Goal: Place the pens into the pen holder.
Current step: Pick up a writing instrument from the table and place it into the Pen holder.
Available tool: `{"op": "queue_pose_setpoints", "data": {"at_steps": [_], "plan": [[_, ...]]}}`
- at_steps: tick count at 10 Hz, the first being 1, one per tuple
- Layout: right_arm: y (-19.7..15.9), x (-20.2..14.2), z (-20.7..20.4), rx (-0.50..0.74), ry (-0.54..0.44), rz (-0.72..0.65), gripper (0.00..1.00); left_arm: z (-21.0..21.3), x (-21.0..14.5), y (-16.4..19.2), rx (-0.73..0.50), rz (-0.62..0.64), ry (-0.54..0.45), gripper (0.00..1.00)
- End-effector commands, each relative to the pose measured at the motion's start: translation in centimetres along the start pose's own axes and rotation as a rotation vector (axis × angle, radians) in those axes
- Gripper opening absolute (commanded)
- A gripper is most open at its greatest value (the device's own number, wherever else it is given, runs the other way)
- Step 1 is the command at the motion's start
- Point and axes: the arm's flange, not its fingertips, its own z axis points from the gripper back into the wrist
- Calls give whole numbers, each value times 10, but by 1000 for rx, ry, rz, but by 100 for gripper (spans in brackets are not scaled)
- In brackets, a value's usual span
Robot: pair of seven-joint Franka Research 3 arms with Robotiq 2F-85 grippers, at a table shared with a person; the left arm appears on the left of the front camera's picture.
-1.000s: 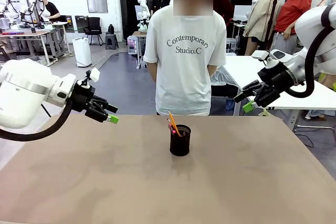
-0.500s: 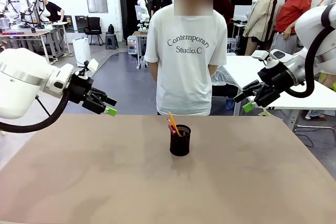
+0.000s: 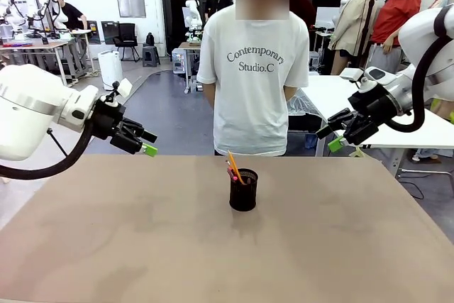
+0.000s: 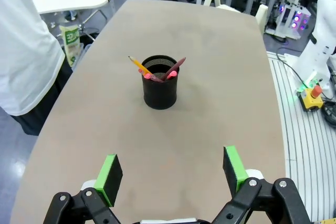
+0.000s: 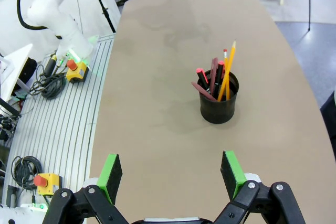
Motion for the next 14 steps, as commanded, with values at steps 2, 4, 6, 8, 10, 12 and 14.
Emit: {"op": "queue_pose_setpoints", "data": {"at_steps": [2, 4, 6, 8, 10, 12, 14], "plan": [[2, 1, 1, 2, -6, -5, 100, 0, 0, 0, 0, 2, 0, 100], [2, 1, 1, 2, -6, -5, 100, 0, 0, 0, 0, 2, 0, 100], [2, 1, 1, 2, -6, -5, 100, 0, 0, 0, 0, 2, 0, 100], [2, 1, 1, 2, -6, -5, 100, 0, 0, 0, 0, 2, 0, 100], [2, 1, 1, 2, -6, -5, 100, 0, 0, 0, 0, 2, 0, 100], [2, 1, 1, 2, -6, -5, 100, 0, 0, 0, 0, 2, 0, 100], [2, 1, 1, 2, -6, -5, 100, 0, 0, 0, 0, 2, 0, 100]]}}
